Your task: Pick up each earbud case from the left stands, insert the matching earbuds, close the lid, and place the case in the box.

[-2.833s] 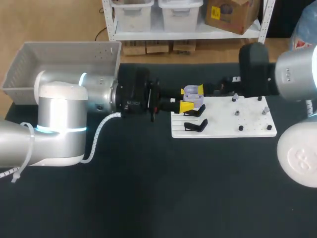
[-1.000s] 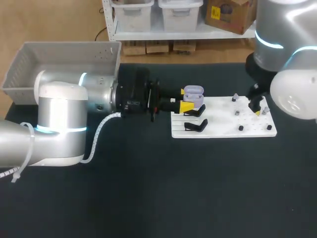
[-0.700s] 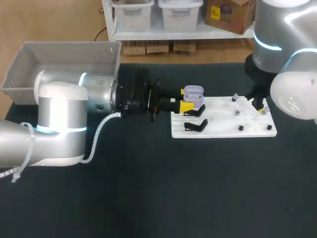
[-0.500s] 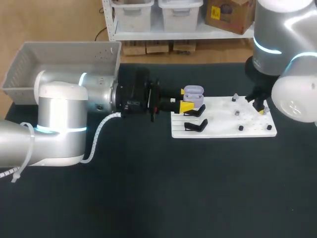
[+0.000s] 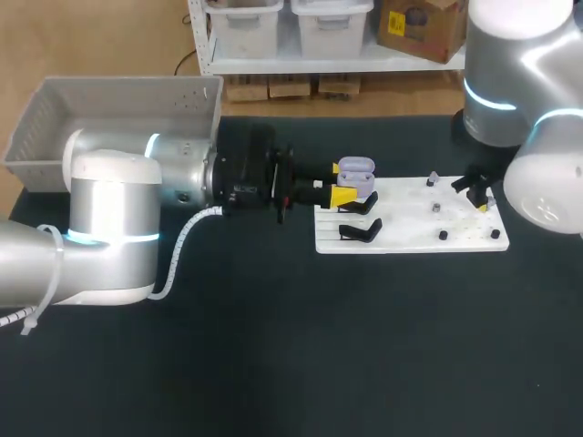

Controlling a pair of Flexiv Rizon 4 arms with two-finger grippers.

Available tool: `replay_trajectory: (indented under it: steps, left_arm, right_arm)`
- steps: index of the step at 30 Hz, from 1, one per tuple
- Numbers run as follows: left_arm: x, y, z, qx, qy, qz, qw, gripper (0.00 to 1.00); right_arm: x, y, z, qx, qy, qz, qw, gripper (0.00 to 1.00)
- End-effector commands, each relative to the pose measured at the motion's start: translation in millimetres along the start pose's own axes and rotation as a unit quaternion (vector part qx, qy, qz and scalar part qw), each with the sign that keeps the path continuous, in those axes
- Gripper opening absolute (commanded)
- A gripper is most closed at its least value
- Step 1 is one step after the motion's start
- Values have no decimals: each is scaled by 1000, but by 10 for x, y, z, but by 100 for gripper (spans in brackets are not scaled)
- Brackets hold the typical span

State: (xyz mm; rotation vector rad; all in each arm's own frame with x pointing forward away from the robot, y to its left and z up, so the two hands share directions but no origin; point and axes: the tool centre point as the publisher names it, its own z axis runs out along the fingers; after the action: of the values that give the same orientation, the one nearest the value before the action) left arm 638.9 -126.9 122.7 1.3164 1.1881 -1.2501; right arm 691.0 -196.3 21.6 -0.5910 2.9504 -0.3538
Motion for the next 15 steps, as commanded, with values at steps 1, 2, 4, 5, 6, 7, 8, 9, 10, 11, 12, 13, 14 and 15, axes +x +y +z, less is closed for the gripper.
replay_trajectory:
  steps: [1, 2, 4, 5, 6, 7, 8, 9, 10, 11, 12, 13, 14, 15]
  left_arm:
    - [6, 6, 0, 0, 0, 0, 1000, 0]
    - [6, 6, 0, 0, 0, 0, 1000, 0]
    - [6, 6, 0, 0, 0, 0, 1000, 0]
    - [6, 6, 0, 0, 0, 0, 1000, 0]
    - [6, 6, 0, 0, 0, 0, 1000, 0]
    - [6, 6, 0, 0, 0, 0, 1000, 0]
    - [6, 6, 0, 0, 0, 0, 1000, 0]
    - [6, 6, 0, 0, 0, 0, 1000, 0]
    - [6, 6, 0, 0, 0, 0, 1000, 0]
    - [6, 6, 0, 0, 0, 0, 1000, 0]
    - [6, 6, 0, 0, 0, 0, 1000, 0]
    - [6, 6, 0, 0, 0, 0, 1000, 0]
    - [6, 6, 0, 0, 0, 0, 1000, 0]
    - [6, 6, 0, 0, 0, 0, 1000, 0]
  right_arm:
    - [6, 2, 31, 0, -2, 0, 1000, 40]
    - [5, 2, 39, 0, -2, 0, 1000, 40]
    - [1, 2, 53, 0, -2, 0, 1000, 39]
    - [-1, 4, 58, -1, -2, 0, 1000, 39]
    - [-2, 8, 63, -1, -1, 0, 1000, 39]
    - [-2, 10, 67, -2, -1, -1, 1000, 38]
    - [-2, 11, 71, -2, -1, -1, 1000, 38]
    - [-2, 10, 76, -2, -1, -1, 1000, 38]
    - [-2, 9, 78, -1, -1, 0, 1000, 37]
    - [-2, 9, 79, 0, -3, 1, 1000, 36]
    - [-5, 7, 79, 2, -5, 1, 1000, 35]
    - [-8, 6, 78, 2, -5, 1, 1000, 33]
    - [-9, 6, 78, 2, -6, 2, 1000, 31]
    - [-12, 5, 80, 2, -6, 2, 1000, 31]
